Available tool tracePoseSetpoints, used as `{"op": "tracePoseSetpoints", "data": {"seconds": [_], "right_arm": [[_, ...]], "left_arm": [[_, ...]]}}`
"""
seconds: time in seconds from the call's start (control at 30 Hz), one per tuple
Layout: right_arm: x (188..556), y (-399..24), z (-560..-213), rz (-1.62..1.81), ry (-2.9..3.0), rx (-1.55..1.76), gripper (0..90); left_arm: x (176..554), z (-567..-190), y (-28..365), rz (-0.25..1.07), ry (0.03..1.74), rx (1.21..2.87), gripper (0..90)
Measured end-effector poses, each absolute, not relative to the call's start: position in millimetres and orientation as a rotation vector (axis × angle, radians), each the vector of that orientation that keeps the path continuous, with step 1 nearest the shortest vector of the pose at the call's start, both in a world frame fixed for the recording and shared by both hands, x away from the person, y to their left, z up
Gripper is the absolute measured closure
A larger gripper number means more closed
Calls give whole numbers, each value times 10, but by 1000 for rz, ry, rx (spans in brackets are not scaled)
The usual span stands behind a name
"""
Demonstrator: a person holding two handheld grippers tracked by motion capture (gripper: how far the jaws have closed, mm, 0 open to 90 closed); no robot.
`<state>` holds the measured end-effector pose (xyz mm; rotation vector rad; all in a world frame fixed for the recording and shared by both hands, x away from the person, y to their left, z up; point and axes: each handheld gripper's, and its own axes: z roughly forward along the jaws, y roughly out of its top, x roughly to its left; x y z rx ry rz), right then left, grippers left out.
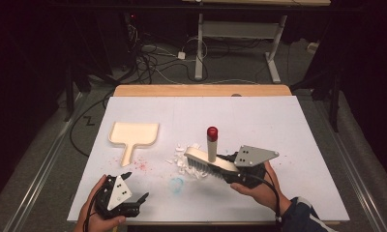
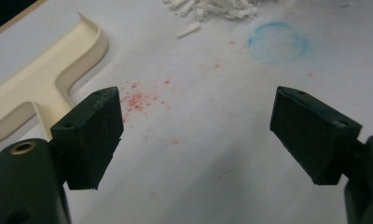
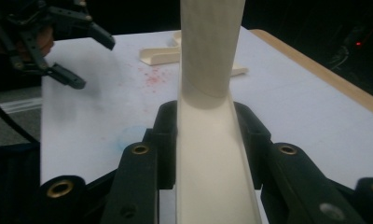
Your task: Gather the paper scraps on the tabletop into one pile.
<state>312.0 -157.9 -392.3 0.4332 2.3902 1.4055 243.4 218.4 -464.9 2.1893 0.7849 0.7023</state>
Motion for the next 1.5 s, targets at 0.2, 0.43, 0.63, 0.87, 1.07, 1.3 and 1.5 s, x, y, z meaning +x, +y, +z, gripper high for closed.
{"op": "tracePoseSetpoints", "data": {"seconds": [0.2, 0.43, 0.63, 0.87, 1.07, 1.3, 1.5], "right_arm": [[3092, -1204, -4021, 1495, 2415, 441, 681], [3067, -777, -4313, 1447, 2444, 428, 682], [3059, -859, -4324, 1414, 2439, 416, 682], [2973, -1109, -4174, 1416, 2447, 400, 681], [2921, -1373, -4062, 1422, 2433, 423, 681], [2911, -1702, -4017, 1383, 2441, 474, 681], [2911, -2009, -3964, 1353, 2447, 532, 681]], "left_arm": [[2453, -4610, 2255, 741, 815, 2142, 162], [2448, -4646, 2230, 719, 802, 2161, 162], [2442, -4663, 2202, 711, 786, 2177, 162], [2423, -4658, 2180, 702, 794, 2186, 163], [2432, -4667, 2179, 694, 791, 2189, 162], [2436, -4672, 2163, 693, 785, 2200, 162], [2438, -4679, 2146, 691, 781, 2213, 162]]}}
